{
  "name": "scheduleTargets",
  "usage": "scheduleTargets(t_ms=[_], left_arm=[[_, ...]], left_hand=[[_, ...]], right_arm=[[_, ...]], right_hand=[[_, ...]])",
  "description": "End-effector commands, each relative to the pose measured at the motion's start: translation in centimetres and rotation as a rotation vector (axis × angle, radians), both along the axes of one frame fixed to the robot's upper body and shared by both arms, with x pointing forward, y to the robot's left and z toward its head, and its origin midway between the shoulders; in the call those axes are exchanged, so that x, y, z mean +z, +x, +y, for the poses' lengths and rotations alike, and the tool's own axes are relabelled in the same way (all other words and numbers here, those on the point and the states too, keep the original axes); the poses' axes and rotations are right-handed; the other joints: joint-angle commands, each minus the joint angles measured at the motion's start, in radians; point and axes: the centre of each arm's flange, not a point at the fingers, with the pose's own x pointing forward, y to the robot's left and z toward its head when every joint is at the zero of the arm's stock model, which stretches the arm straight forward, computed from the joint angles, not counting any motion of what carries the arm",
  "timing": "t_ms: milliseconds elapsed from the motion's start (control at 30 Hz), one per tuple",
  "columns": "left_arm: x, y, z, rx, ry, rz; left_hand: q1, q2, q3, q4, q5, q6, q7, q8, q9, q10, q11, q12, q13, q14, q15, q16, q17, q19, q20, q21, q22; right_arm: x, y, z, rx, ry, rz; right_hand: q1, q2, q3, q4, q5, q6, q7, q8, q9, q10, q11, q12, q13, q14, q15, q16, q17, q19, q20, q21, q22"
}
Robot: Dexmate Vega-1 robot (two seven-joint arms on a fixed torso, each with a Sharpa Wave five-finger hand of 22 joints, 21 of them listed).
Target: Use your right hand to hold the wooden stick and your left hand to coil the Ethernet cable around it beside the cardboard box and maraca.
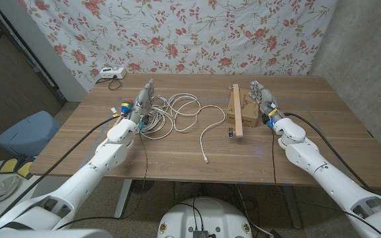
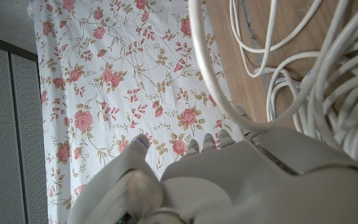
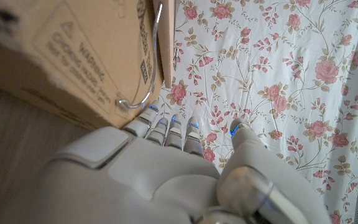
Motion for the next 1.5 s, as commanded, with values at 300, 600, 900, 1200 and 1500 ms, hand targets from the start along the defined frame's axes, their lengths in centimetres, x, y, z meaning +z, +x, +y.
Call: scheduleTargets(t_ms=[300,600,900,1200,1500], left_arm=[[0.0,0.6,-0.4,-0.002,-0.001,0.005],[-0.3,0.9,-1.0,0.002,-0.001,0.022],[0.0,1.2,-1.6,-0.008,0.015,0.022],[0.4,1.5,-1.8,-0.021,0.030,0.019],[0.7,1.7,-1.9,-0.033,0.045,0.016]], left_hand=[[0.006,-0.001,0.005,-0.003,0.006,-0.069,0.000,0.005,0.005,-0.066,0.000,0.005,0.003,-0.077,0.003,0.006,0.003,-0.079,0.004,0.002,0.005],[0.005,-0.002,0.003,-0.003,0.007,-0.064,0.002,0.007,0.005,-0.066,0.001,0.005,0.003,-0.076,0.004,0.006,0.003,-0.078,0.009,0.000,0.005],[0.004,-0.002,0.002,-0.004,0.009,-0.062,0.003,0.007,0.005,-0.064,0.006,0.006,0.003,-0.076,0.004,0.006,0.002,-0.077,0.011,-0.003,0.005],[0.003,-0.003,0.001,-0.004,0.009,-0.061,0.003,0.007,0.005,-0.064,0.005,0.006,0.003,-0.075,0.005,0.006,0.002,-0.077,0.012,-0.005,0.005],[0.003,-0.004,0.000,-0.005,0.010,-0.058,0.004,0.008,0.005,-0.064,0.005,0.006,0.003,-0.075,0.006,0.006,0.002,-0.077,0.013,-0.007,0.005]], right_arm=[[2.1,-2.2,0.3,-0.150,-0.170,-0.079],[2.9,-3.8,-0.5,-0.276,-0.281,-0.110],[3.2,-6.4,-0.1,-0.402,-0.378,-0.101],[3.6,-8.8,0.9,-0.506,-0.472,-0.082],[3.4,-11.0,1.7,-0.598,-0.539,-0.040]], right_hand=[[0.024,-0.015,0.007,-0.024,0.005,0.017,0.001,0.008,0.003,0.020,0.006,0.010,0.004,0.010,0.002,0.008,0.001,0.012,0.000,0.003,0.002],[0.042,-0.030,0.008,-0.046,0.005,0.043,-0.001,0.017,0.004,0.038,0.017,0.015,0.004,0.020,0.008,0.010,0.001,0.021,0.001,0.001,0.002],[0.060,-0.052,0.003,-0.071,0.002,0.064,0.006,0.019,0.005,0.064,0.035,0.021,0.005,0.064,0.043,0.021,0.003,0.032,0.033,-0.003,0.003],[0.062,-0.058,0.000,-0.076,-0.001,0.065,0.004,0.017,0.006,0.072,0.038,0.022,0.006,0.074,0.050,0.023,0.004,0.036,0.049,-0.004,0.003],[0.068,-0.068,-0.004,-0.084,-0.005,0.076,0.011,0.019,0.007,0.083,0.045,0.024,0.008,0.100,0.058,0.030,0.006,0.051,0.066,-0.003,0.004]])
